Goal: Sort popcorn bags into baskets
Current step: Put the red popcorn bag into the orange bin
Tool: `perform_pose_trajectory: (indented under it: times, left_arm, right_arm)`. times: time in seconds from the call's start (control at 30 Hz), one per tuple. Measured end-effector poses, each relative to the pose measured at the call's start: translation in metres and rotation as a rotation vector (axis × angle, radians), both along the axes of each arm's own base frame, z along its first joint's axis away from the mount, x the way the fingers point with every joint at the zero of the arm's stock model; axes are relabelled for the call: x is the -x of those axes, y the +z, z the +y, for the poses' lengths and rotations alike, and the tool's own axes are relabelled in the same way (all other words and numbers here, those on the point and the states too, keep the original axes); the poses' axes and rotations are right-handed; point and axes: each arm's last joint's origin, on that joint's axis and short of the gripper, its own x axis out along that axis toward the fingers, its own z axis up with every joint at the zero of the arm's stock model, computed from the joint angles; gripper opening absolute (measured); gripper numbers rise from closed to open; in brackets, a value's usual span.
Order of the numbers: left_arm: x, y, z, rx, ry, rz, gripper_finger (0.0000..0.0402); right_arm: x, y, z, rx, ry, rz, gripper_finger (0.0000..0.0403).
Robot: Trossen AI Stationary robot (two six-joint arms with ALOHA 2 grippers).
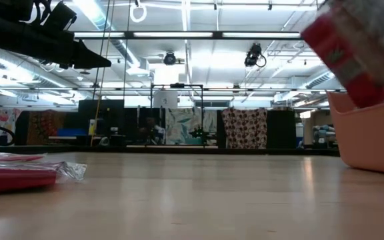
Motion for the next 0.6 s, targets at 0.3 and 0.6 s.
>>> perform_pose_trajectory:
  times: [0.3,0.6]
  left_arm:
    - [0.0,0.0,0.0,0.0,0.0,0.0,0.0068]
    - [0.0,0.0,0.0,0.0,0.0,0.004,0.0068]
  right_arm:
    - [-0.015,-0.058,0.014,-0.205,0.01,0.079,0.0003]
    - [-0.017,-0.119,0.032,-0.696,-0.105,0.366,0.0023]
